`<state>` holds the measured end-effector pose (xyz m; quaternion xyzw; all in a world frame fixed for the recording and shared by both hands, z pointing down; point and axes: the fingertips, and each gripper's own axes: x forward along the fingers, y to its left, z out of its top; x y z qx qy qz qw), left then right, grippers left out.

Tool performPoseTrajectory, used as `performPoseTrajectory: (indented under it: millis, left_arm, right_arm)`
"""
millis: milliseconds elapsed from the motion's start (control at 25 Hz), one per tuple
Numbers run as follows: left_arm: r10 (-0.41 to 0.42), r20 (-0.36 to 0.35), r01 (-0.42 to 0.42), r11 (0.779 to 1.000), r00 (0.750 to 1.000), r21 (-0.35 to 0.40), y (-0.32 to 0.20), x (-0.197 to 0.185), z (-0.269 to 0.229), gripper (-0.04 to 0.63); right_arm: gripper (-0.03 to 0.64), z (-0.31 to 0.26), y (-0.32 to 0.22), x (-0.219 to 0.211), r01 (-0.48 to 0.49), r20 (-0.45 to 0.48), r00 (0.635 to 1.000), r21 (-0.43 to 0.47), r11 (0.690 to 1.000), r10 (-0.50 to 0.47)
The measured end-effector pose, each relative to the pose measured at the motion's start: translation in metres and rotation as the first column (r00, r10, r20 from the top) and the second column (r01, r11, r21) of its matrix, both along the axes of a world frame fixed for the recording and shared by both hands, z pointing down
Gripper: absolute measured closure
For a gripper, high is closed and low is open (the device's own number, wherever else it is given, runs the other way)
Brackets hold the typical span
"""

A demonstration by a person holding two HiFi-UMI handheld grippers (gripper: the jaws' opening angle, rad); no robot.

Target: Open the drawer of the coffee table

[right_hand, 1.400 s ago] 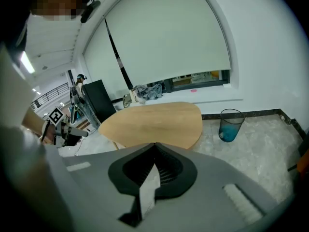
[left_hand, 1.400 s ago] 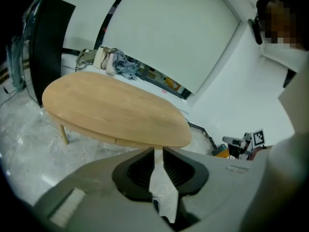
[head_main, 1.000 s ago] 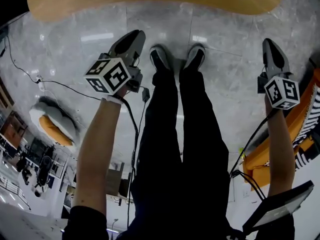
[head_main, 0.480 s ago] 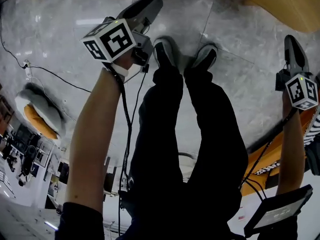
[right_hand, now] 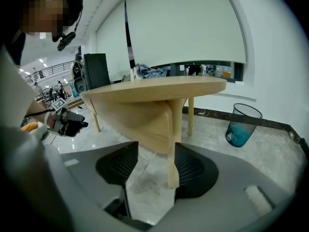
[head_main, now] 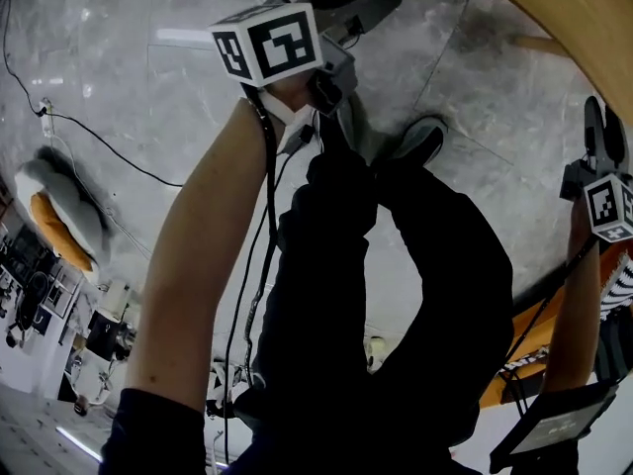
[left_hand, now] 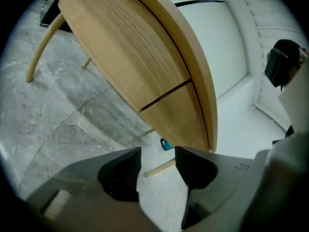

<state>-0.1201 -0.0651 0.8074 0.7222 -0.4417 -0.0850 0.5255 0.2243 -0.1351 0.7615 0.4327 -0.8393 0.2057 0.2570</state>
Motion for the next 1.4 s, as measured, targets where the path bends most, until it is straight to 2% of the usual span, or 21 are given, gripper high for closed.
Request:
performPoseTrajectory:
  millis: [160, 320, 440, 600, 760, 840, 960, 1400]
  left_arm:
    - [0.013, 0.004, -0.013, 0.998, 1.0, 0.06, -0.029, -0.003, 0.005, 0.316]
    - [0.019, -0.065, -0.011, 0.994, 0.998, 0.109, -0.059, -0.003, -0.002, 0.307]
    - [0.037, -0.077, -0.026, 0.991, 0.996, 0.132, -0.065, 0.0, 0.001, 0.296]
    - [0.033, -0.089, -0.017, 0.983, 0.995, 0.182, -0.067, -0.003, -0.001, 0.255]
    - [0.066, -0.056, -0.052, 0.975, 0.996, 0.216, -0.069, 0.0, -0.007, 0.249]
    - [0.066, -0.075, -0.047, 0.973, 0.995, 0.228, -0.071, 0.001, -0.015, 0.245]
    - [0.061, -0.105, -0.035, 0.972, 0.993, 0.233, -0.071, 0.002, -0.02, 0.244]
    - [0.057, -0.08, -0.044, 0.987, 0.995, 0.156, -0.067, 0.004, -0.014, 0.244]
  right_arm:
    - [0.344, 0.005, -0.018, -0.013, 0.074, -0.028, 0.997, 0.031, 0.997, -0.073]
    - [0.327, -0.001, -0.038, -0.026, 0.13, -0.029, 0.991, 0.057, 0.99, -0.128]
    - [0.322, -0.003, -0.041, -0.037, 0.164, -0.027, 0.986, 0.088, 0.983, -0.162]
    - [0.303, 0.006, -0.034, -0.04, 0.177, -0.031, 0.984, 0.114, 0.978, -0.175]
    - [0.301, 0.009, -0.03, -0.037, 0.178, -0.036, 0.984, 0.139, 0.974, -0.174]
    - [0.302, 0.008, -0.03, -0.036, 0.162, -0.019, 0.987, 0.136, 0.977, -0.161]
    - [0.29, 0.007, -0.03, -0.037, 0.156, -0.008, 0.988, 0.126, 0.98, -0.157]
    - [0.31, 0.01, -0.024, -0.037, 0.193, -0.028, 0.981, 0.094, 0.977, -0.191]
